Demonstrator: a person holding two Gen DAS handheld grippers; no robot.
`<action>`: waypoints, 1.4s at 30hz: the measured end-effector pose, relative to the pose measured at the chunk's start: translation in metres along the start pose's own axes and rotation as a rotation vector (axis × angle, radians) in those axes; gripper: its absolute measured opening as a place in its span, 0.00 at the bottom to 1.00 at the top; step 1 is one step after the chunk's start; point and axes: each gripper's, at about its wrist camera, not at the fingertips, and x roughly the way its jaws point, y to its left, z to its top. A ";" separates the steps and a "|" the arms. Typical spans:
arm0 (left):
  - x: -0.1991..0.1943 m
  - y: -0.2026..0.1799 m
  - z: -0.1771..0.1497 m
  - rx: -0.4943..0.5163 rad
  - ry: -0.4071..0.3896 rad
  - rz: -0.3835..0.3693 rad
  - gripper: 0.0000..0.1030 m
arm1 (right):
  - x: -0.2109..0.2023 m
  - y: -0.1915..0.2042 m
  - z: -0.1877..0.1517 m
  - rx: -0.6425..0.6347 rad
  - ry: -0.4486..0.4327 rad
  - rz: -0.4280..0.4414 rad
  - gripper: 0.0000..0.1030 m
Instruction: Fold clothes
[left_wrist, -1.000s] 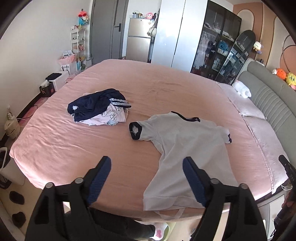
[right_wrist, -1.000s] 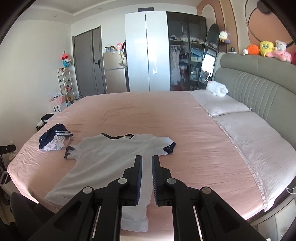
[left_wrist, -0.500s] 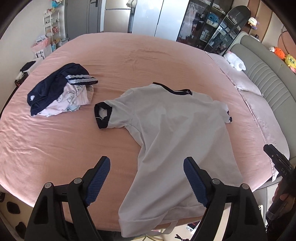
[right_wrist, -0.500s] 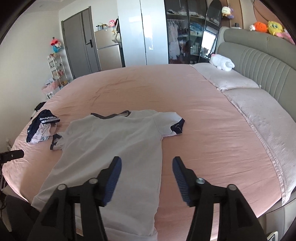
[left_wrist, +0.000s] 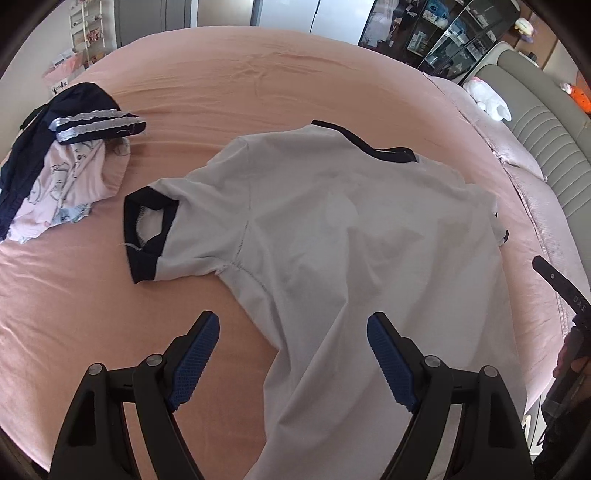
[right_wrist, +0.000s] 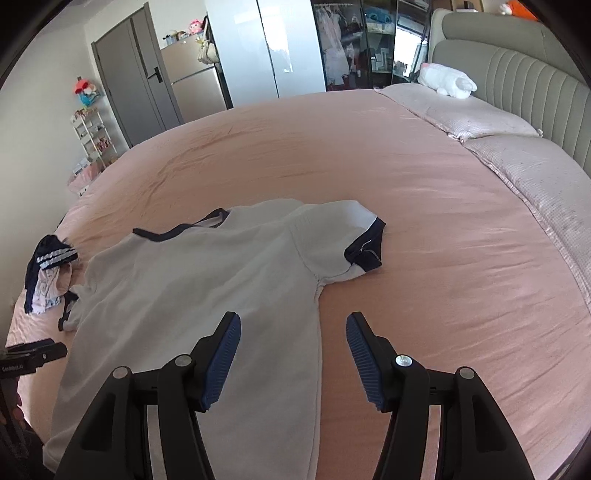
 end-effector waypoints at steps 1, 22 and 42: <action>0.004 -0.003 0.001 0.012 -0.005 -0.007 0.81 | 0.008 -0.007 0.006 0.018 0.004 -0.010 0.58; 0.004 -0.003 -0.005 0.017 -0.084 0.007 0.86 | 0.132 -0.072 0.039 0.520 0.094 0.344 0.58; 0.036 0.107 -0.020 -0.939 -0.137 -0.446 0.87 | 0.143 -0.078 0.031 0.639 0.062 0.450 0.61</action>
